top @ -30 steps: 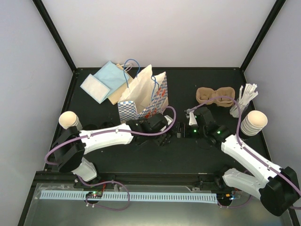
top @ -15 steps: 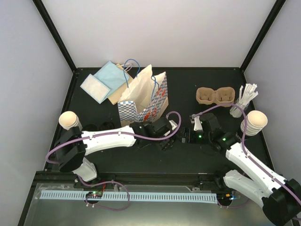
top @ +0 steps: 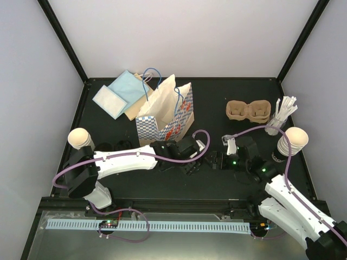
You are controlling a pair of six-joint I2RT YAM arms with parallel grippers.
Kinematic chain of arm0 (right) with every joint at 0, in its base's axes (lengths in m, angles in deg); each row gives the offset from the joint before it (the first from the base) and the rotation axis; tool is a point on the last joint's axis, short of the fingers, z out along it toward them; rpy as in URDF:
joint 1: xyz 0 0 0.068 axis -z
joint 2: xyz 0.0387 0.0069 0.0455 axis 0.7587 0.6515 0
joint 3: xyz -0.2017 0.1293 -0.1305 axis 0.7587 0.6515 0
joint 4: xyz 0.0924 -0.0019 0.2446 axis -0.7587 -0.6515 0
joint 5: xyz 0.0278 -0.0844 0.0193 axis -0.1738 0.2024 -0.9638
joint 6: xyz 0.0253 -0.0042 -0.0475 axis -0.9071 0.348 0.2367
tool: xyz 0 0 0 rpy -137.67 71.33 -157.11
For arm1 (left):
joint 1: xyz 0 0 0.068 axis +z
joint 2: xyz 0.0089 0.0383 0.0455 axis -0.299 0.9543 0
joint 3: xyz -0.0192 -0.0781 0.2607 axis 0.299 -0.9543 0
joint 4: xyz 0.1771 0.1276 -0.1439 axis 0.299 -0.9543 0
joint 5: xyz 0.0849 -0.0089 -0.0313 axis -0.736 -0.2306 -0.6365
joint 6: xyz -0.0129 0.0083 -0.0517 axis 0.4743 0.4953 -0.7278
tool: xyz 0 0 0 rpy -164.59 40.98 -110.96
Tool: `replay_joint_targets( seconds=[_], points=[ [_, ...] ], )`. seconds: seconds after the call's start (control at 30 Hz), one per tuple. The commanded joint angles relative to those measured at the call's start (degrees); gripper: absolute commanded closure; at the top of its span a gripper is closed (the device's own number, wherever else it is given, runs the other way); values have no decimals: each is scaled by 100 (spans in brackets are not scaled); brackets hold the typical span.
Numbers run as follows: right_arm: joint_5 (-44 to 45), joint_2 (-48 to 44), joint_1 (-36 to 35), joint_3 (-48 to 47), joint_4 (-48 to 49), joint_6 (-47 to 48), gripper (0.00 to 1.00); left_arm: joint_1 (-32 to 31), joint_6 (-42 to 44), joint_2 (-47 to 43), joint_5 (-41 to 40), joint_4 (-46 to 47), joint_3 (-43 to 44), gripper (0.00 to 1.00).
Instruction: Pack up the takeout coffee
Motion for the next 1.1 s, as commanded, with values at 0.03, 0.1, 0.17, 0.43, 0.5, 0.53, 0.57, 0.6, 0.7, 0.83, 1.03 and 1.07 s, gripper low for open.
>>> replay_joint_targets(
  seconds=[0.03, 0.1, 0.17, 0.43, 0.5, 0.53, 0.57, 0.6, 0.7, 0.83, 1.03, 1.07],
  points=[
    [-340, 91, 33, 373, 548, -167, 19, -99, -11, 244, 147, -769, -21, 32],
    [-454, 136, 31, 481, 713, -222, 26, -93, -24, 259, 149, -766, -16, 33],
    [-533, 165, 40, 550, 841, -254, 32, -95, -24, 270, 165, -763, -12, 33],
    [-761, 482, 126, 666, 1258, -323, 50, -101, -27, 314, 149, -817, 32, 32],
    [-811, 539, 156, 682, 1368, -336, 51, -107, -29, 321, 148, -823, 39, 32],
    [-814, 582, 179, 683, 1374, -329, 53, -104, -37, 322, 142, -833, 40, 33],
    [-822, 620, 193, 675, 1376, -321, 54, -107, -42, 328, 142, -843, 48, 33],
    [-830, 660, 210, 674, 1375, -311, 54, -102, -46, 332, 152, -847, 54, 33],
    [-857, 739, 266, 732, 1439, -309, 55, -106, -54, 349, 155, -884, 83, 33],
    [-880, 819, 353, 841, 1510, -318, 55, -106, -55, 388, 182, -934, 137, 33],
    [-818, 689, 437, 803, 1306, -251, 55, -106, -74, 544, 217, -947, 198, 33],
    [-761, 603, 438, 745, 1181, -214, 55, -108, -83, 563, 217, -949, 205, 33]
  ],
)
